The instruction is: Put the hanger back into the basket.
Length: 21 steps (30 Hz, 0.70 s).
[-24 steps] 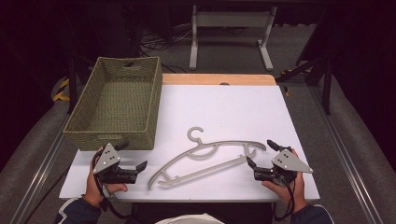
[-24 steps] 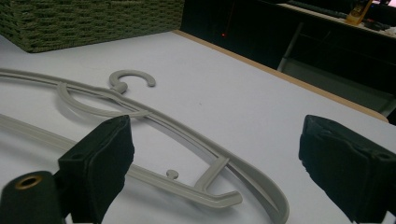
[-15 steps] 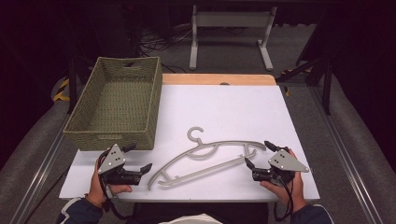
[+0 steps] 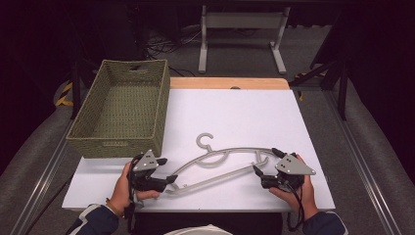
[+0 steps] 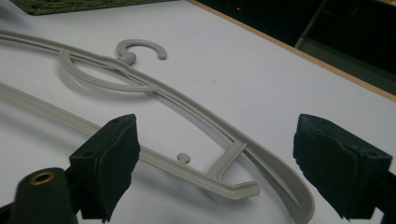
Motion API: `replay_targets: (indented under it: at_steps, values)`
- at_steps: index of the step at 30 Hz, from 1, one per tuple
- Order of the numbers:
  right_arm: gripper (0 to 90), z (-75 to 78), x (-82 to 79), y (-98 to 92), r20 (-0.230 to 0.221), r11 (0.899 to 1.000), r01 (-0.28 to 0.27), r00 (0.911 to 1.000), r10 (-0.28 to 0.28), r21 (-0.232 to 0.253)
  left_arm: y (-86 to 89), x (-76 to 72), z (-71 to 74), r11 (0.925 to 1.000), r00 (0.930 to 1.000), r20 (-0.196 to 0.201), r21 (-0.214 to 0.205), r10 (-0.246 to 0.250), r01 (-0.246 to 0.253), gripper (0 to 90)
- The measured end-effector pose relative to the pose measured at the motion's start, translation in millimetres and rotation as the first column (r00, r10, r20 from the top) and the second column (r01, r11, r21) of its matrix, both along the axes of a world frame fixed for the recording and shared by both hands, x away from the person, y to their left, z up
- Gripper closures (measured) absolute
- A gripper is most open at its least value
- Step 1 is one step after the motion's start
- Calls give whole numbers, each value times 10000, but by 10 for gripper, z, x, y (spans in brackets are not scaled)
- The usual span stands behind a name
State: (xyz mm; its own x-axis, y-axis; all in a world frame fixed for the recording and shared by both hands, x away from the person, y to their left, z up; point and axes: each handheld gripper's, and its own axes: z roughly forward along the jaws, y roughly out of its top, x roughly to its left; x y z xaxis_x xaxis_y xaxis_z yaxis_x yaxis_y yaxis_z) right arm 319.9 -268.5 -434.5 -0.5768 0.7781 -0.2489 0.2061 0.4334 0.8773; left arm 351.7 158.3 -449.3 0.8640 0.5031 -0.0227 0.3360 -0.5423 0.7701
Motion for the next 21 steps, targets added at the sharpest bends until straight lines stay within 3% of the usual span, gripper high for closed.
replay_targets:
  at_steps: [2,5,7,15,19,21]
  values:
    - [150,-11,10,2,-105,10000,-4,9999,4,-51,-108,40,-7,9986,9998,-70,492,-176,179,383]
    - [153,-22,12,5,-190,9999,-4,9998,2,-103,-239,119,25,9962,9994,-152,808,-317,328,463]
    - [154,-21,13,5,-214,9999,-6,9998,4,-100,-282,149,37,9954,9993,-204,895,-314,332,472]
    - [158,-46,32,25,-501,9994,-99,9987,82,-331,-656,383,46,9784,9979,-491,2004,-417,507,545]
    - [158,-52,40,23,-594,9994,-80,9982,60,-325,-746,466,2,9770,9964,-825,2105,-184,354,587]
    - [158,-51,40,25,-630,9994,-93,9980,72,-333,-766,490,-8,9818,9948,-1011,1880,-78,268,600]
